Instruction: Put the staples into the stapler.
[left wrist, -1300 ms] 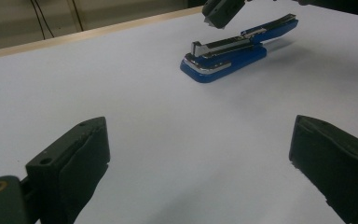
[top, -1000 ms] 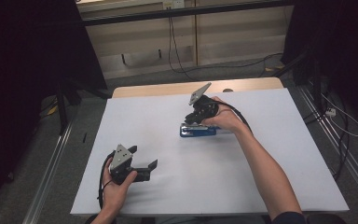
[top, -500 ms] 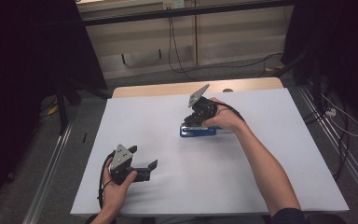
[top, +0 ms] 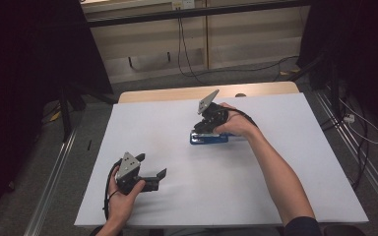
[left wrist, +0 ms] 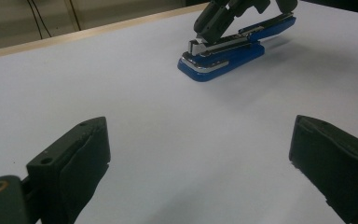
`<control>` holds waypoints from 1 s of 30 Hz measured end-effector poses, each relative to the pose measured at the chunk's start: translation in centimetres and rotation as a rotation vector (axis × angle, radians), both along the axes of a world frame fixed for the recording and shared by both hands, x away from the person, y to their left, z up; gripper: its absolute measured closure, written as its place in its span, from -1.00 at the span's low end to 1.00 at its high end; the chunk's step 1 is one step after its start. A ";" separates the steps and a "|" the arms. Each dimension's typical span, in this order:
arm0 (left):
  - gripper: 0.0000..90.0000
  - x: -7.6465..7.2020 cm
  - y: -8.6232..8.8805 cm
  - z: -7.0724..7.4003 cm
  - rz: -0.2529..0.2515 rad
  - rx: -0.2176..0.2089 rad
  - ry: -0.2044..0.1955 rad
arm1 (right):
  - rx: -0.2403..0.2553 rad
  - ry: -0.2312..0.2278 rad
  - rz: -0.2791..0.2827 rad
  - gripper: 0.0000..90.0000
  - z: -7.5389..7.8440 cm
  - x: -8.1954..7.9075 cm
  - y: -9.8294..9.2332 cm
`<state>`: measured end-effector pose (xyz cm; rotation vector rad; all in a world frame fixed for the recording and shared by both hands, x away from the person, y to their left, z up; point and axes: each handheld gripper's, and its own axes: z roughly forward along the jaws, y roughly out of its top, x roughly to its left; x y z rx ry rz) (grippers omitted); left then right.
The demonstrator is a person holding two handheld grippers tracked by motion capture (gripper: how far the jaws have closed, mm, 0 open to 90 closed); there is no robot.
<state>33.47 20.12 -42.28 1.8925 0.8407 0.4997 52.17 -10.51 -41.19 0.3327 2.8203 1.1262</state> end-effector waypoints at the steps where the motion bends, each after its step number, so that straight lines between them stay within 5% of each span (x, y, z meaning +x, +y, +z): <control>1: -0.88 0.0 0.0 0.0 0.000 -0.001 0.000 | -0.008 0.000 0.000 0.77 0.0 0.0 0.0; 30: -0.88 0.0 -0.1 0.0 -0.002 0.001 0.001 | -0.013 -0.022 0.027 0.77 -0.1 0.2 0.3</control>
